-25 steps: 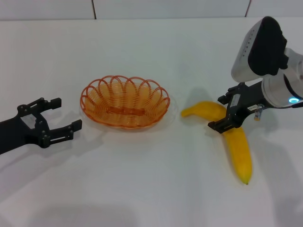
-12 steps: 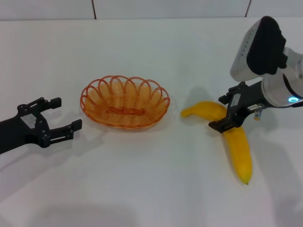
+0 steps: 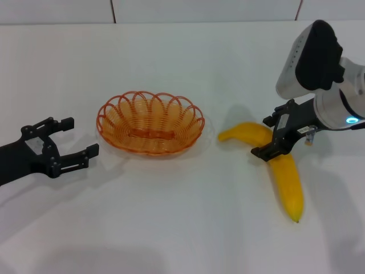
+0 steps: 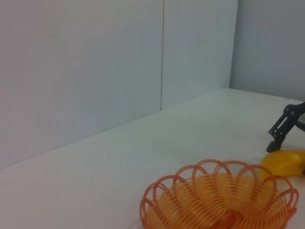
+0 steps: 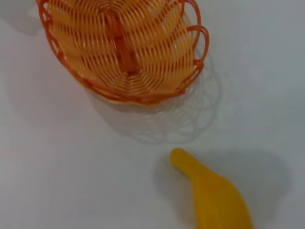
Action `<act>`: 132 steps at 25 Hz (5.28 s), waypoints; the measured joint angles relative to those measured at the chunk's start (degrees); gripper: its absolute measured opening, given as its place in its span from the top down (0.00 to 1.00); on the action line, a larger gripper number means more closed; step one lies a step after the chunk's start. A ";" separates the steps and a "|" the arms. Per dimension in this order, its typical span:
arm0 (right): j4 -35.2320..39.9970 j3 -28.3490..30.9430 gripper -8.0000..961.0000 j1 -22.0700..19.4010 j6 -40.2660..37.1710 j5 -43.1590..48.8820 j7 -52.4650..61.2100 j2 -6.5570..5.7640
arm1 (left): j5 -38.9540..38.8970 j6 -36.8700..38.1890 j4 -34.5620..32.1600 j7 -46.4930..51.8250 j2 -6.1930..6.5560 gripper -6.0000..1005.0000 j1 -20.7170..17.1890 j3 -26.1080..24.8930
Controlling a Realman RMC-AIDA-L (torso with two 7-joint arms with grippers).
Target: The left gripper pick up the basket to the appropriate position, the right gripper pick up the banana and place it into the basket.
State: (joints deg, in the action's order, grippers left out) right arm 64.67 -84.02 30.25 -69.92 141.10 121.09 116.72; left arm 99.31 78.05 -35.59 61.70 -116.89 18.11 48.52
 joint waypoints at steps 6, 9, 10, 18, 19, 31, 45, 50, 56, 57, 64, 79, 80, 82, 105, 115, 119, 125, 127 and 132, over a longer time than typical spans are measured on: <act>-2.44 -0.05 0.26 1.44 0.07 -0.02 0.02 0.00 | 0.02 -0.01 0.00 0.00 0.00 0.11 0.00 0.00; -2.62 -0.10 0.26 1.56 0.14 -0.03 0.02 0.00 | 0.08 -0.07 0.00 0.00 0.00 0.11 0.00 0.00; -2.63 -0.10 0.26 1.57 0.15 -0.03 0.02 0.00 | 0.08 -0.07 0.00 0.00 0.00 0.11 0.00 0.00; -2.66 0.02 0.30 1.57 0.15 -0.13 1.22 0.00 | 0.09 -0.09 0.00 0.00 0.00 0.11 0.00 0.00; -2.52 0.05 0.35 1.57 0.15 -0.14 1.31 0.00 | 0.08 -0.09 0.00 0.00 0.00 0.11 0.00 0.00; 7.11 -0.37 0.46 -0.24 -0.55 -0.86 2.08 0.17 | 0.00 -0.01 0.00 -0.95 -0.15 0.11 -0.43 0.00; 15.84 -10.38 0.43 9.33 -1.57 -4.95 2.96 0.06 | -0.09 0.01 0.00 -0.91 -0.18 0.11 0.08 0.00; 9.91 -13.63 0.42 14.86 2.55 -5.06 3.34 0.28 | -0.03 0.00 1.44 -1.38 -0.11 0.11 1.09 0.00; 2.84 -17.40 0.41 19.49 9.10 -5.08 4.51 0.38 | 0.38 0.00 2.18 -1.84 -0.08 0.11 1.97 0.00; 1.89 -17.85 0.41 19.96 10.09 -5.08 4.57 0.44 | 0.41 0.00 2.21 -1.85 -0.08 0.11 2.00 0.00; -2.17 -23.01 0.40 22.37 15.75 -5.23 6.76 0.53 | 0.47 0.00 2.31 -1.85 -0.09 0.11 2.12 0.00; -5.62 -25.90 0.37 23.39 19.32 -5.22 7.48 0.62 | -1.35 -0.40 5.00 -3.94 -0.17 0.11 1.58 -0.60; -5.81 -26.15 0.37 23.49 19.80 -5.22 7.48 0.62 | -1.73 -0.32 5.19 -4.17 -0.13 0.11 1.55 -0.62; -6.08 -26.62 0.37 23.93 20.30 -5.22 7.53 0.66 | -2.21 -0.09 5.30 -4.47 -0.05 0.11 1.57 -0.60; -6.48 -31.18 0.33 27.39 22.17 -4.68 11.36 0.88 | -2.22 -0.35 5.27 -4.56 0.00 0.11 2.02 -0.18; -5.85 -32.15 0.18 27.30 22.26 -4.72 11.66 0.86 | -2.04 -0.41 5.43 -4.58 0.00 0.11 2.00 -0.17; -1.48 -31.17 0.08 24.49 21.23 -4.97 11.53 0.38 | -2.04 -0.43 5.87 -4.69 0.05 0.11 1.70 -0.35; 7.66 -21.85 0.08 16.16 13.61 -6.55 4.93 0.08 | -2.16 -0.44 5.93 -4.75 0.08 0.11 1.55 -0.48; 9.69 -18.11 0.08 13.56 11.01 -9.57 1.30 0.05 | -2.23 -0.42 5.94 -4.75 0.09 0.11 1.47 -0.54; 10.80 -8.69 0.08 9.59 3.07 -16.44 -7.06 0.00 | -2.28 -0.33 5.97 -4.74 0.09 0.11 1.40 -0.57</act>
State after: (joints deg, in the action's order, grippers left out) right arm 75.46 -92.71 39.84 -66.85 124.66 114.04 116.71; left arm 97.03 77.71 -29.62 56.95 -116.80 19.51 47.95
